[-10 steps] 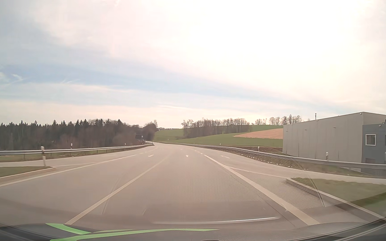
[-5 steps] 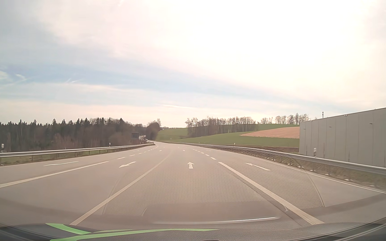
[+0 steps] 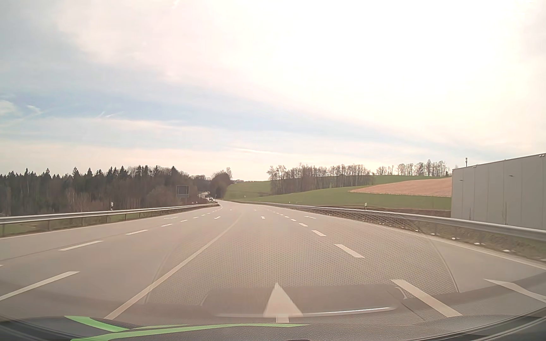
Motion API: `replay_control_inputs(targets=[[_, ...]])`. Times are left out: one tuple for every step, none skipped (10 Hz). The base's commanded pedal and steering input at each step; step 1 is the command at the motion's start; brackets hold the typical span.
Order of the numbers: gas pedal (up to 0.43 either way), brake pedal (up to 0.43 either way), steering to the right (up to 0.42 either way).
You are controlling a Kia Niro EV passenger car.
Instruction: Follow the waypoints while adhering to traffic rules and regulations
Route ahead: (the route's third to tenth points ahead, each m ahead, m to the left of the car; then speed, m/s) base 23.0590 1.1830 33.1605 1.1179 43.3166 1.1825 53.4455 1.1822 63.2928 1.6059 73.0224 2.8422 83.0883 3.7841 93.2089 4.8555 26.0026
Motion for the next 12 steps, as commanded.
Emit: replay_control_inputs(targets=[[0.079,0.000,-0.006],[0.067,0.000,-0.006],[0.067,0.000,-0.006],[0.067,0.000,-0.006],[0.059,0.000,-0.006],[0.059,0.000,-0.006],[0.047,0.000,-0.006],[0.047,0.000,-0.006],[0.047,0.000,-0.006],[0.047,0.000,-0.006],[0.047,0.000,-0.006],[0.047,0.000,-0.006]])
